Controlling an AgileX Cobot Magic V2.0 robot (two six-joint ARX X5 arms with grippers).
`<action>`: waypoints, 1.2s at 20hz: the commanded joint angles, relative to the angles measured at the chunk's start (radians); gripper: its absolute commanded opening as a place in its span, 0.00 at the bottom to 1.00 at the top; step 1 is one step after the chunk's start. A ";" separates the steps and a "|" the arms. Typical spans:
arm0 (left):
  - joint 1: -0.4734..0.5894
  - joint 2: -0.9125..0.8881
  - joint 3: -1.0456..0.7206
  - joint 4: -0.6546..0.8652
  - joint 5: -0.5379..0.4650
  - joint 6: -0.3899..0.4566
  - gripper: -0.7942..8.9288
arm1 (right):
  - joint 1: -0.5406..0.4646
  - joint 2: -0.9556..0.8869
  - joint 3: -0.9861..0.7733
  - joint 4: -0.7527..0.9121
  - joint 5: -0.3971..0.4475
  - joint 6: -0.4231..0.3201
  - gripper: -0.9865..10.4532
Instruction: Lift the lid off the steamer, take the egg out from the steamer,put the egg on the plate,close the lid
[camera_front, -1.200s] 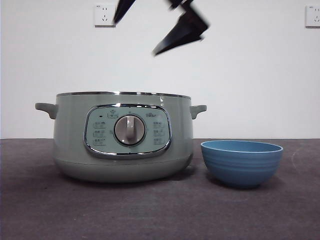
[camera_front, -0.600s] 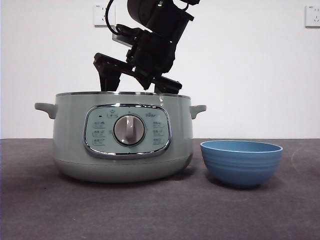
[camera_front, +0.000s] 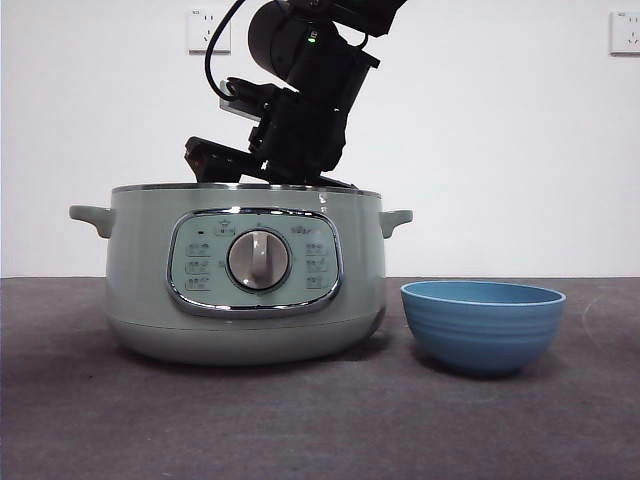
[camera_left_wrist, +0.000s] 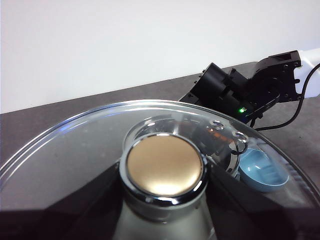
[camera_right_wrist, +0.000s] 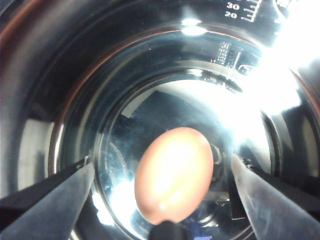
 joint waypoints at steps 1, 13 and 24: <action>-0.002 -0.012 0.005 0.047 0.004 -0.010 0.07 | 0.002 0.017 -0.002 0.011 0.001 -0.003 0.50; -0.002 -0.012 0.005 0.028 0.001 -0.006 0.07 | 0.002 0.040 -0.002 0.000 -0.002 0.014 0.29; -0.002 -0.012 0.005 0.029 0.000 -0.006 0.07 | 0.002 0.029 -0.002 0.028 -0.002 -0.004 0.08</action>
